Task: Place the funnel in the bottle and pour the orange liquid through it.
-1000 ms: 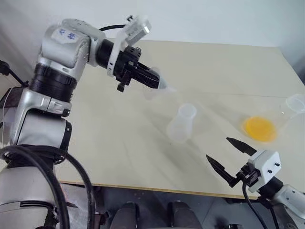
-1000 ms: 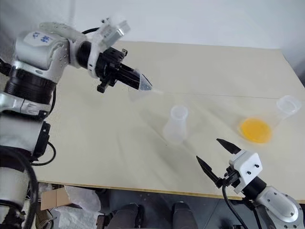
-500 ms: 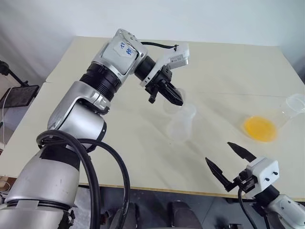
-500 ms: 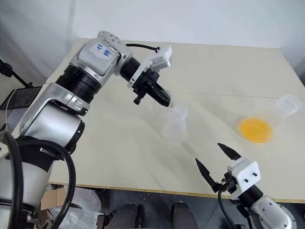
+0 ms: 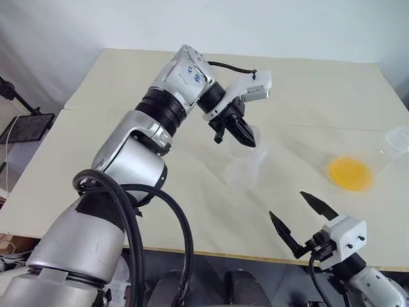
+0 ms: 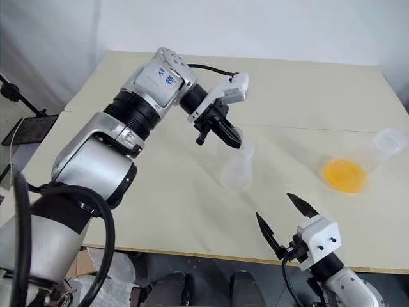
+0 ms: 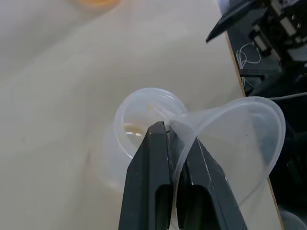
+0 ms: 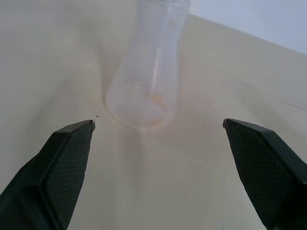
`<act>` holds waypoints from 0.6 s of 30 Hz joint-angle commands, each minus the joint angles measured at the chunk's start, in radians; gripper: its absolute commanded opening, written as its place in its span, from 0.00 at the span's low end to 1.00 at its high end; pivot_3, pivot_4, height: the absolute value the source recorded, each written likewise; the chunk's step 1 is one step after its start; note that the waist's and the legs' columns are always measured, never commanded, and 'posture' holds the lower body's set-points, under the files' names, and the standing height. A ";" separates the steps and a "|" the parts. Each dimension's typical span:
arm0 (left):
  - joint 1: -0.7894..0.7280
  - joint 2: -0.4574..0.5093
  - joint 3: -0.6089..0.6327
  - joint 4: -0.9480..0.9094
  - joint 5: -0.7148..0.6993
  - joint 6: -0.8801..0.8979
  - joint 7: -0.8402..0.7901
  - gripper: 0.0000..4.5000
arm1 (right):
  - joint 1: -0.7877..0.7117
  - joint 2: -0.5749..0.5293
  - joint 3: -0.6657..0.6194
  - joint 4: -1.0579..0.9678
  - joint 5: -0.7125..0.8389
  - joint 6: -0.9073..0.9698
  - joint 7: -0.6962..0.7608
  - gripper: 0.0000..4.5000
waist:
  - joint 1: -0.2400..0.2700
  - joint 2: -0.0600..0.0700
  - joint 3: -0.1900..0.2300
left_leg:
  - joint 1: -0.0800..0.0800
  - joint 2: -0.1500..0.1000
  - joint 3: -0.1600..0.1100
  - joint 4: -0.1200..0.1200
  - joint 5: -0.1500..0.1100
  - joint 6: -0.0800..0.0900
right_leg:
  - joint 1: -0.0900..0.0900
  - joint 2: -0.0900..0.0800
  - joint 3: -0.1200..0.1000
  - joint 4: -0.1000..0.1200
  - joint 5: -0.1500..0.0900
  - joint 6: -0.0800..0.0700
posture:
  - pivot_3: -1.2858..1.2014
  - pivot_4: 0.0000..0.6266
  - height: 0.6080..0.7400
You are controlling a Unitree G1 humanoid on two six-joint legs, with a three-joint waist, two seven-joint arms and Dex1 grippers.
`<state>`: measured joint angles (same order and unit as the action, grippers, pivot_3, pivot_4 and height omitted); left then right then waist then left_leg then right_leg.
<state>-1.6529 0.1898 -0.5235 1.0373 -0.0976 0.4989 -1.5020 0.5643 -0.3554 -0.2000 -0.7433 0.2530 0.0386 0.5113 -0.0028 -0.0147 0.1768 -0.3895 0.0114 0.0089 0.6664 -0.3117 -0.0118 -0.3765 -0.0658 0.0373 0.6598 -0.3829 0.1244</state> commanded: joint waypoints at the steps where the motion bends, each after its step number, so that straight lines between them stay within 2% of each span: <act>1: -0.048 -0.016 0.052 0.006 0.015 -0.023 -0.066 0.21 | 0.011 0.011 0.010 -0.041 -0.008 -0.031 -0.016 1.00 | 0.001 0.000 0.000 | 0.000 0.000 0.000 0.000 0.000 0.000 | 0.000 0.000 0.000 0.000 0.000 0.000 | 0.52 0.24 1.00; 10: -0.021 -0.023 0.144 0.022 0.023 -0.055 -0.048 0.80 | 0.009 0.017 0.024 -0.037 -0.022 -0.042 -0.032 1.00 | 0.001 0.000 0.000 | 0.000 0.000 0.000 0.000 0.000 0.000 | 0.000 0.000 0.000 0.001 0.000 0.000 | 0.52 0.24 1.00; 13: 0.043 0.005 0.219 0.010 0.000 -0.139 0.010 0.99 | 0.005 0.025 0.017 -0.037 -0.027 -0.051 -0.046 1.00 | -0.001 0.000 0.000 | 0.001 0.000 0.000 0.000 0.000 0.000 | 0.000 0.000 0.000 0.002 0.000 0.000 | 0.52 0.24 1.00; 16: 0.154 0.062 0.400 -0.006 -0.103 -0.306 0.057 0.99 | -0.016 0.056 -0.023 -0.035 -0.031 -0.077 -0.093 1.00 | -0.010 0.001 -0.001 | 0.002 0.001 0.001 0.000 0.000 -0.001 | 0.000 0.000 0.001 0.003 0.000 0.000 | 0.52 0.24 1.00; 18: 0.206 0.085 0.483 -0.026 -0.154 -0.354 0.053 0.99 | -0.019 0.074 -0.056 -0.033 -0.018 -0.090 -0.114 1.00 | -0.016 0.001 -0.001 | 0.002 0.003 0.002 0.000 0.001 -0.002 | -0.001 0.000 0.001 0.005 0.000 0.000 | 0.52 0.24 1.00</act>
<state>-1.4395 0.2577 -0.1180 1.0560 -0.1883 0.2000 -1.4510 0.5475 -0.2971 -0.2153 -0.7433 0.2213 -0.0204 0.4255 -0.0191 -0.0133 0.1760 -0.3874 0.0138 0.0098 0.6665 -0.3107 -0.0137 -0.3777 -0.0656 0.0380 0.6644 -0.3829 0.1243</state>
